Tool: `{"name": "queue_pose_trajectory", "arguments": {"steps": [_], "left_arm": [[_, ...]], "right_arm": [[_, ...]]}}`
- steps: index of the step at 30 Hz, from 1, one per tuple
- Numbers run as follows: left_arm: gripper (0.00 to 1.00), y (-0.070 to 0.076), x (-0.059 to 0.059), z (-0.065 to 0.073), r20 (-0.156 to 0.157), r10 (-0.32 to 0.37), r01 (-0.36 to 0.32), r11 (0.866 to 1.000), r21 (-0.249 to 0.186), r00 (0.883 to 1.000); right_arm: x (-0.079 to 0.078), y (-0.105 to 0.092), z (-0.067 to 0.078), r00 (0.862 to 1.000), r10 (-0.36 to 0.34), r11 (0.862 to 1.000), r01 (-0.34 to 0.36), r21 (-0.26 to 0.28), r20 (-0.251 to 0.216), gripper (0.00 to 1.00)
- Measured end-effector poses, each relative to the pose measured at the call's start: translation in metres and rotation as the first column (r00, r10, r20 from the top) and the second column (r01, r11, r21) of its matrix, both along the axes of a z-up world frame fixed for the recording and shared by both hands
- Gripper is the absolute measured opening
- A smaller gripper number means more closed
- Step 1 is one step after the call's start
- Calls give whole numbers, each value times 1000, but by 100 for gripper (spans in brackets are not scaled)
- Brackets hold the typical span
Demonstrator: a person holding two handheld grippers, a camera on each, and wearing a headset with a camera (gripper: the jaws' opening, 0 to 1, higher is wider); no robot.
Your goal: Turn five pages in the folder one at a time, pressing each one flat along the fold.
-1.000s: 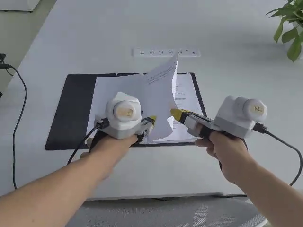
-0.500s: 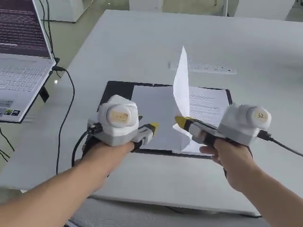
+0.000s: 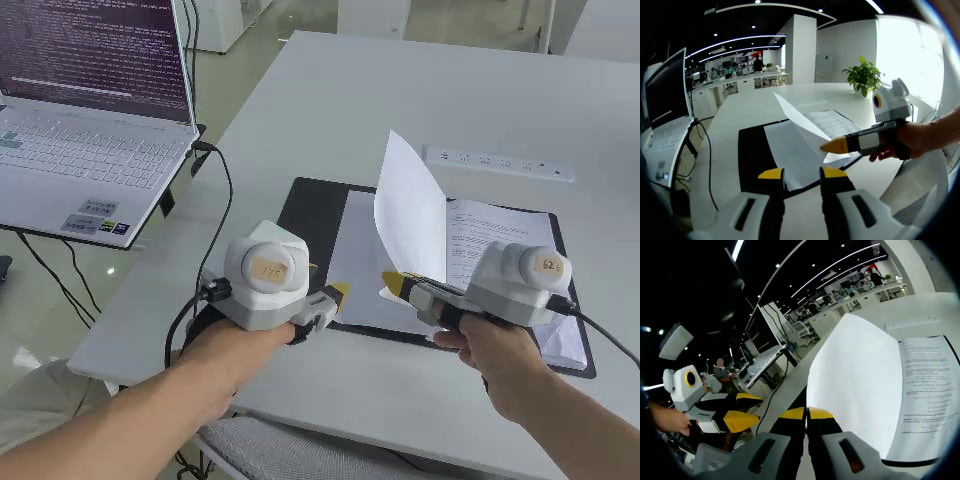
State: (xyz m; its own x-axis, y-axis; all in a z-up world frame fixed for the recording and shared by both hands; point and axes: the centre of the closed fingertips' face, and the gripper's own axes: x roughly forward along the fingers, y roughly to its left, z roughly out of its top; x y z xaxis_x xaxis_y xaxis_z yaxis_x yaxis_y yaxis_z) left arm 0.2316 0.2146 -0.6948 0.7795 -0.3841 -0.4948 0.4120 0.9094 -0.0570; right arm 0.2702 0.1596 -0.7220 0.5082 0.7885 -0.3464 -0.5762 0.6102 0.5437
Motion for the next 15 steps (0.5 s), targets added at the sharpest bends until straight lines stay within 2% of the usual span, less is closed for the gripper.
{"name": "queue_pose_trajectory", "arguments": {"steps": [6,9,15], "left_arm": [[25,13,-8,-11,-27,-4,5,1000,10,1000],[24,17,-9,-17,-36,-2,3,1000,9,999],[22,24,-9,-29,-61,-1,1,1000,5,998]], "right_arm": [[0,18,-25,999,24,999,-26,-48,-44,0],[0,26,-31,998,26,999,-29,-46,-65,0],[0,38,-55,991,42,995,-52,-86,-124,0]]}}
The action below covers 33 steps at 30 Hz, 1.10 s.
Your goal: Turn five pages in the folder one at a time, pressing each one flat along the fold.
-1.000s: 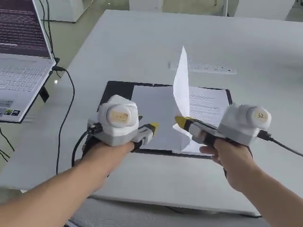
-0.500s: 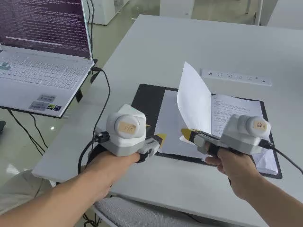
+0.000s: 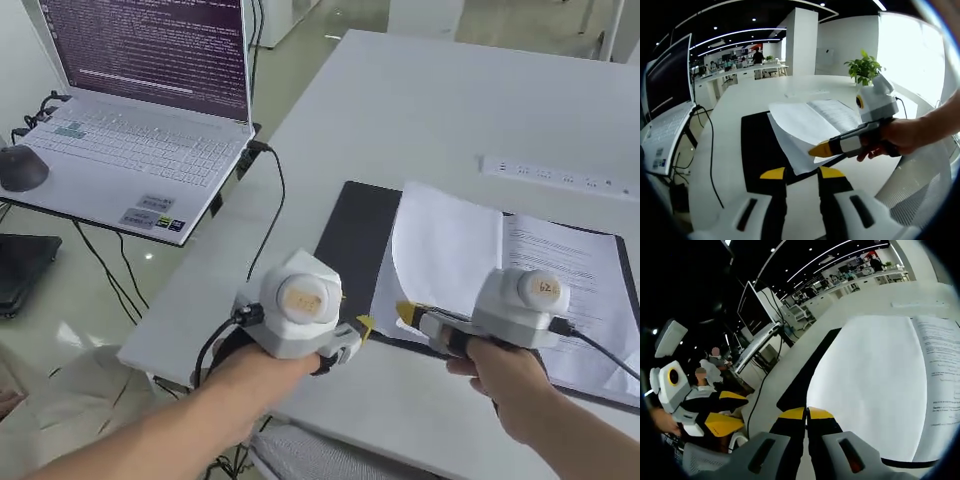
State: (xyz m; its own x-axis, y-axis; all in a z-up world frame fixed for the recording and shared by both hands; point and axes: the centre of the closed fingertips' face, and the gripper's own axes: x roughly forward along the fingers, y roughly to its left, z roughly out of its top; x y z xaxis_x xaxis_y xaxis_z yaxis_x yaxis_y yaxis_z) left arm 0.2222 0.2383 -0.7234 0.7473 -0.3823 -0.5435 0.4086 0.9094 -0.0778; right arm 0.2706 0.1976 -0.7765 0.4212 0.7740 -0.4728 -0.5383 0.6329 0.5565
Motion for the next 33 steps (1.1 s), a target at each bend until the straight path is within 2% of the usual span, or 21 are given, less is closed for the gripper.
{"name": "queue_pose_trajectory", "arguments": {"steps": [2,10,14,16,19,24,28,31,33], "left_arm": [[21,2,0,-3,-6,4,-4,1000,-3,1000],[20,8,-1,-13,-34,20,-20,1000,-7,999],[20,7,0,-17,-42,18,-18,1000,-9,999],[19,6,1,-20,-46,16,-16,1000,-9,999],[18,2,6,-23,-45,9,-9,1000,-14,999],[17,-9,15,-30,-47,-11,10,1000,-25,999],[15,-20,25,-37,-38,-32,31,999,-33,999],[14,-30,33,-48,-51,-47,45,998,-36,998],[14,-34,38,-54,-44,-56,55,998,-25,997]], "right_arm": [[-1,4,-5,999,-7,1000,7,6,-31,0],[1,9,-22,998,5,1000,-6,-6,-65,1],[0,12,-22,997,11,999,-8,33,-81,8],[-2,15,-21,996,19,998,-14,55,-83,12],[-2,12,-17,997,26,998,-21,65,-73,10],[-1,3,2,996,24,990,-12,143,-82,9],[7,-9,11,997,14,986,-2,164,-74,8],[16,-21,14,997,-2,983,16,182,-75,6],[21,-28,16,997,-9,983,23,184,-76,5]]}}
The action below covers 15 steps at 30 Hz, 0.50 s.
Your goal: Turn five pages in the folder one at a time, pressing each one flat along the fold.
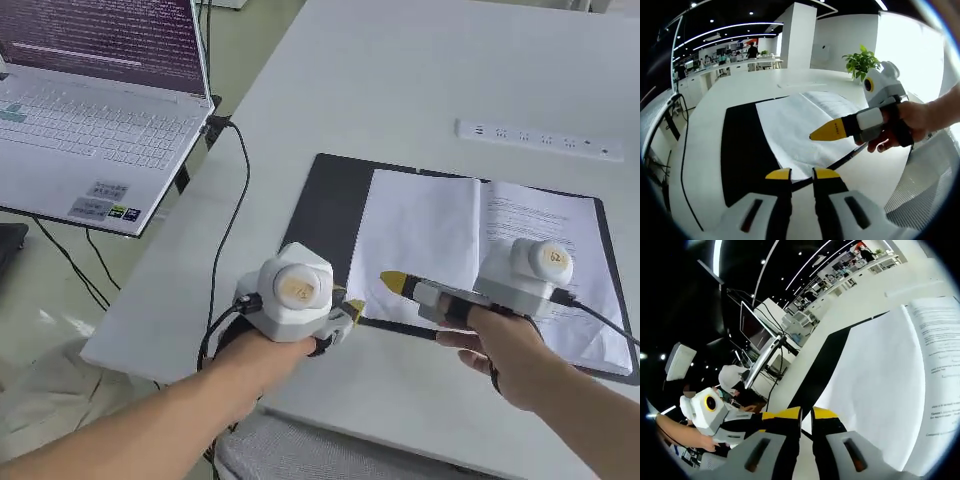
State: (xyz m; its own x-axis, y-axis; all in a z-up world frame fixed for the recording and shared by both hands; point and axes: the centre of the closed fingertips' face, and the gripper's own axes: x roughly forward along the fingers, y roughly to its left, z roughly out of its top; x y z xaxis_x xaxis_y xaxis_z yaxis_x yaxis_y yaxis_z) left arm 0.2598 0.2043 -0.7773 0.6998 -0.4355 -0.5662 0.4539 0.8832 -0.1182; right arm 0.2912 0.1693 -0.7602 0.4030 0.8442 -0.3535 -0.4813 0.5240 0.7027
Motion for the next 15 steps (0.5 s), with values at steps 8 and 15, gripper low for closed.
{"name": "queue_pose_trajectory", "arguments": {"steps": [8,15], "left_arm": [[6,-11,23,-21,-6,41,-41,999,-23,999],[2,-9,24,-36,-31,67,-67,998,11,997]], "right_arm": [[28,-36,9,999,-51,999,51,5,-12,0],[49,-57,6,996,-84,996,84,-1,-40,0]]}}
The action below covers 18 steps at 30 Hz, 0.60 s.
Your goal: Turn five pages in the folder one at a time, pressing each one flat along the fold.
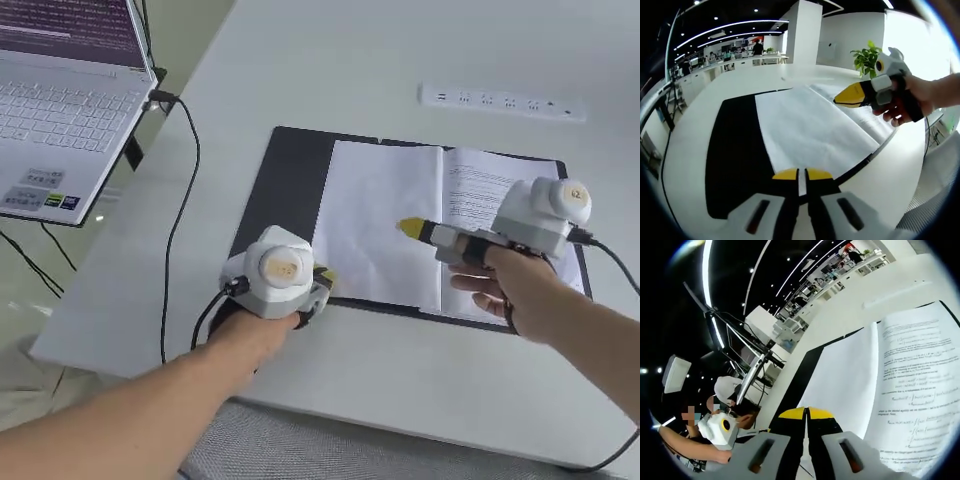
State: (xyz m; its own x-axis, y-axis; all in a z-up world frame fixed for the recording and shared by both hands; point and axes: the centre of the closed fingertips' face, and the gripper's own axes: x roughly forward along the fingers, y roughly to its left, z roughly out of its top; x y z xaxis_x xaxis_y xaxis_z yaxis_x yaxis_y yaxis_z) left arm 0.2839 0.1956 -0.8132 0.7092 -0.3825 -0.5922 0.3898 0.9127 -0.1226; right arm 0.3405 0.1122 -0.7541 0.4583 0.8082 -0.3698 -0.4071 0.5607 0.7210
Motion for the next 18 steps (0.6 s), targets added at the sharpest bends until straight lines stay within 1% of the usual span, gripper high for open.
{"name": "queue_pose_trajectory", "arguments": {"steps": [1,2,3,4,7,9,10,11,13,14,16,17,18], "left_arm": [[2,3,-2,-3,-7,5,-5,1000,13,1000],[1,4,-1,-2,8,18,-18,1000,2,1000],[1,5,-1,-2,9,29,-29,1000,-7,1000],[0,6,0,-1,18,32,-32,999,-4,999],[0,6,-2,-1,19,37,-37,999,-7,999],[0,5,-1,-2,41,7,-9,999,38,999],[0,5,-2,-2,47,-6,3,998,62,999],[0,4,-2,-2,53,-16,12,997,80,998],[0,4,-1,-3,56,-12,7,996,85,998],[0,5,-1,-4,57,-7,2,997,83,998],[0,6,0,-4,60,5,-9,998,69,998],[0,6,0,-4,61,7,-11,998,62,998],[0,6,0,-4,60,10,-13,998,57,998]], "right_arm": [[3,-3,-2,1000,-3,1000,3,-4,-7,0],[6,-5,-5,1000,-8,1000,8,-5,-11,0],[8,-6,-5,1000,-11,1000,11,-5,-15,0],[10,-8,-7,1000,-12,1000,12,-5,-28,0],[16,-12,-10,999,-27,1000,26,-9,-43,0],[26,-15,-13,997,-45,999,45,1,-57,0],[34,-19,-19,996,-53,999,53,1,-71,0],[41,-23,-25,994,-67,998,67,-14,-81,0],[55,-33,-37,993,-93,995,89,-55,-76,0],[61,-37,-40,991,-104,993,99,-59,-80,0],[72,-44,-47,986,-131,991,127,-50,-103,0],[79,-42,-43,980,-145,989,149,20,-136,0],[82,-43,-43,978,-153,987,159,31,-143,0]]}}
